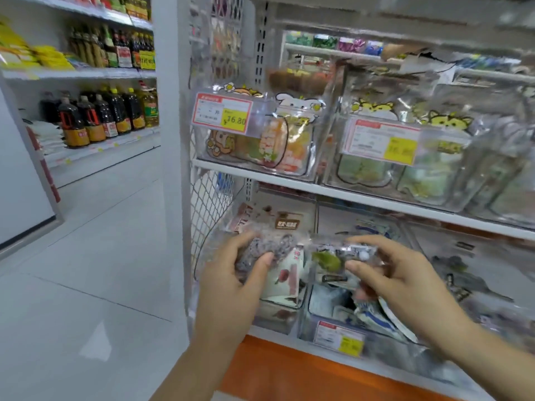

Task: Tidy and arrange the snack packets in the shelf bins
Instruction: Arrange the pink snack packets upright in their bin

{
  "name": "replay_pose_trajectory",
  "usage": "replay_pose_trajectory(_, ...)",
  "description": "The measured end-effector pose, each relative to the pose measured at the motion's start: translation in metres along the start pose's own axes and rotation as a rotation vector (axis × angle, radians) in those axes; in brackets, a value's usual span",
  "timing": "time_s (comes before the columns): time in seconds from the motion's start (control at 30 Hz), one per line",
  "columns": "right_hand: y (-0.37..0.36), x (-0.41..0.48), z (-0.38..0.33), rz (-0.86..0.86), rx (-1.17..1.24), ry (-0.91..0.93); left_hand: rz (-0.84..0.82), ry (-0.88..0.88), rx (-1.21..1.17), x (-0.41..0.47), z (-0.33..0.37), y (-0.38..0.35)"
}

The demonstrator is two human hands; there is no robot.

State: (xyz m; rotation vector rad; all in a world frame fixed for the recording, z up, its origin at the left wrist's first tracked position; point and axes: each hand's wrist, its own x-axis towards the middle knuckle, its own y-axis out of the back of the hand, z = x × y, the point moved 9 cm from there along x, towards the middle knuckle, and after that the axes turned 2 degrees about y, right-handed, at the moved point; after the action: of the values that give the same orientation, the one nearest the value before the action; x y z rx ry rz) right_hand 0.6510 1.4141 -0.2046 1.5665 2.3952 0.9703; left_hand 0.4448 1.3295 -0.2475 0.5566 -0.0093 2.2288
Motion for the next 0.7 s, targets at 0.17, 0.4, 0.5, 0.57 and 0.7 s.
replay_pose_trajectory(0.17,0.057,-0.056,0.032,0.042,0.019,-0.08,-0.355,0.05,0.019,-0.04,0.038,-0.082)
replay_pose_trajectory(0.4,0.113,-0.112,0.089,0.066,0.084,-0.211,-0.757,0.058,0.025,-0.086,0.068,-0.186)
replay_pose_trajectory(0.5,0.13,-0.121,0.099,0.03,0.082,-0.197,-0.875,0.054,0.02,-0.101,0.077,-0.218)
replay_pose_trajectory(0.57,0.143,-0.124,0.105,0.017,0.115,-0.204,-0.921,0.054,0.012,-0.106,0.081,-0.238)
replay_pose_trajectory(0.7,0.176,-0.121,0.121,0.138,0.205,-0.16,-0.932,0.028,-0.003,-0.101,0.096,-0.277)
